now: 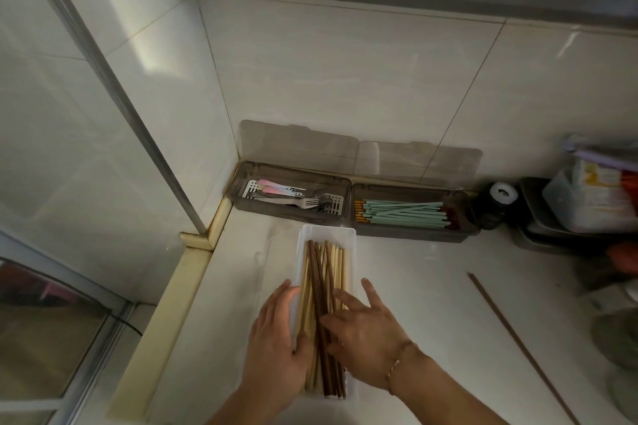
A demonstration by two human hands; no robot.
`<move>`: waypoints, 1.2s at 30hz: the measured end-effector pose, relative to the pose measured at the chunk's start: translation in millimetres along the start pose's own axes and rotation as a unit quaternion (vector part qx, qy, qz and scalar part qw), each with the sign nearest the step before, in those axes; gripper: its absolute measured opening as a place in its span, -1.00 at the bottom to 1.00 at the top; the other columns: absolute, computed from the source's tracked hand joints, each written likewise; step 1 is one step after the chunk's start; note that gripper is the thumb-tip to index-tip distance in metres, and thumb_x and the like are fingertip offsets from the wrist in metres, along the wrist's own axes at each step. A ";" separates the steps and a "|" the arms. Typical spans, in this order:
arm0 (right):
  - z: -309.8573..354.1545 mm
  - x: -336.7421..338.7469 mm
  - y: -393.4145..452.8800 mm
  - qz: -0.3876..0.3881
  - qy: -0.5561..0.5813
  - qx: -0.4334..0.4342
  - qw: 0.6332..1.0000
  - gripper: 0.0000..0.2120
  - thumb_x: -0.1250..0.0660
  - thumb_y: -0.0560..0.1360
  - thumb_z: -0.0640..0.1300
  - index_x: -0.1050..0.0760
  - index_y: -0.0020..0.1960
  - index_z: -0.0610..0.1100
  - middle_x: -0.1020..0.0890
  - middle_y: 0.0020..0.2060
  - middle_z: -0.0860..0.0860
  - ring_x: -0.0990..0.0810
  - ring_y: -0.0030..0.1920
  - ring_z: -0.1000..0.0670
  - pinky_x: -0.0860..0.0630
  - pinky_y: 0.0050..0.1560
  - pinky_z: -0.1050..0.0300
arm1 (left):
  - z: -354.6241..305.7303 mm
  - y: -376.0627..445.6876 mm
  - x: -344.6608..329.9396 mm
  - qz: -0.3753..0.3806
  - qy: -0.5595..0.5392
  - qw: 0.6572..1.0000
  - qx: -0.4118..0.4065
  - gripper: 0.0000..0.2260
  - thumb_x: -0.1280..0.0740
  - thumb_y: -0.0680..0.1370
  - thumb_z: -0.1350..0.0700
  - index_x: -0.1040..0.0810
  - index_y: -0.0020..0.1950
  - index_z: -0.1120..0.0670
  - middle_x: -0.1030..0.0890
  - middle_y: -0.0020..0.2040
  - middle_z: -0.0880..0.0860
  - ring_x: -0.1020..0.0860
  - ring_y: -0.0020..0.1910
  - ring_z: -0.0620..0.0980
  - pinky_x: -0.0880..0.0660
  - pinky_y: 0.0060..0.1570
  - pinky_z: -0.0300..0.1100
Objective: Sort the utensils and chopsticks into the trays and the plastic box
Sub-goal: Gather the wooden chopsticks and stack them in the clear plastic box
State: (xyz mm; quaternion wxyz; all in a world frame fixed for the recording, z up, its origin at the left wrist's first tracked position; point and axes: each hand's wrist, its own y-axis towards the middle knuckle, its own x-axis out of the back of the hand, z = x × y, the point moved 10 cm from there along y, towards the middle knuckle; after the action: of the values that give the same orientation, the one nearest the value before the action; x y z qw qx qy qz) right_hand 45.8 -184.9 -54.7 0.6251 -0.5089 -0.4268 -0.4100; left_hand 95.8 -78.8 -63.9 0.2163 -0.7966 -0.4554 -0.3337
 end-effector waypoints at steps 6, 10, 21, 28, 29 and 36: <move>-57.3 39.1 -58.3 -0.188 0.132 0.026 0.973 -0.76 -0.29 0.53 0.01 -0.54 0.19 0.09 -0.61 0.12 0.21 -0.49 0.23 0.22 -0.37 0.35 0.21 | 0.4 -0.5 0.0 0.006 -0.005 1.000 -0.006 -0.33 -0.35 0.47 0.19 -0.14 0.47 -0.18 -0.15 0.42 -0.29 -0.12 0.41 -0.28 -0.13 0.42 -0.22; -182.7 14.2 -116.5 -0.223 0.136 -0.321 0.910 -0.74 -0.38 0.48 -0.09 -0.55 0.17 0.04 -0.64 0.03 0.06 -0.63 -0.05 0.02 -0.60 -0.02 0.09 | 0.4 0.1 0.9 0.005 -0.022 1.000 0.007 -0.34 -0.36 0.48 0.22 -0.17 0.47 -0.18 -0.15 0.41 -0.31 -0.14 0.43 -0.26 -0.14 0.44 -0.18; -229.1 -76.0 -183.4 -0.037 0.142 -0.536 0.832 -0.82 -0.14 0.59 -0.06 -0.46 0.08 -0.10 -0.55 0.00 -0.10 -0.55 0.00 -0.14 -0.52 0.00 0.06 | -3.1 -1.4 2.4 0.005 -0.029 1.000 -0.003 -0.29 -0.35 0.49 0.20 -0.04 0.37 -0.37 -0.12 0.39 -0.35 -0.11 0.42 -0.29 -0.12 0.44 -0.17; -134.6 59.3 -88.4 -0.334 0.300 -0.308 0.839 -0.75 -0.15 0.56 -0.22 -0.30 0.10 0.12 -0.51 -0.36 0.10 -0.51 -0.40 0.11 -0.36 -0.47 0.34 | -7.3 0.5 2.9 0.009 -0.016 1.000 -0.009 -0.39 -0.37 0.50 0.08 -0.15 0.46 -0.15 -0.15 0.48 -0.20 -0.10 0.46 -0.20 -0.12 0.45 -0.15; -114.8 73.9 -73.5 -0.355 0.301 -0.262 0.845 -0.76 -0.18 0.55 -0.22 -0.37 0.05 0.11 -0.53 -0.30 0.16 -0.54 -0.32 0.15 -0.42 -0.40 0.38 | -7.5 0.8 3.8 0.008 -0.022 1.000 -0.011 -0.40 -0.36 0.51 0.06 -0.16 0.46 -0.14 -0.14 0.47 -0.21 -0.09 0.45 -0.21 -0.11 0.45 -0.15; -39.1 71.2 11.0 -0.264 0.187 -0.133 0.937 -0.83 -0.20 0.54 -0.12 -0.51 0.03 0.09 -0.61 -0.06 0.19 -0.49 0.02 0.07 -0.36 0.13 0.07 | 23.7 -9.1 18.7 0.002 -0.048 0.998 0.034 -0.38 -0.19 0.44 -0.27 -0.20 0.47 -0.13 -0.14 0.48 -0.20 -0.12 0.45 -0.18 -0.19 0.42 -0.03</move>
State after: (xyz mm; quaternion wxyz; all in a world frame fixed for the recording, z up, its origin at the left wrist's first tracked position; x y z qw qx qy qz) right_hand 82.1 -227.5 5.2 0.4892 -0.3703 -0.3633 -0.7011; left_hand 102.6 -48.1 -66.2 0.2215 -0.8048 -0.4749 -0.2787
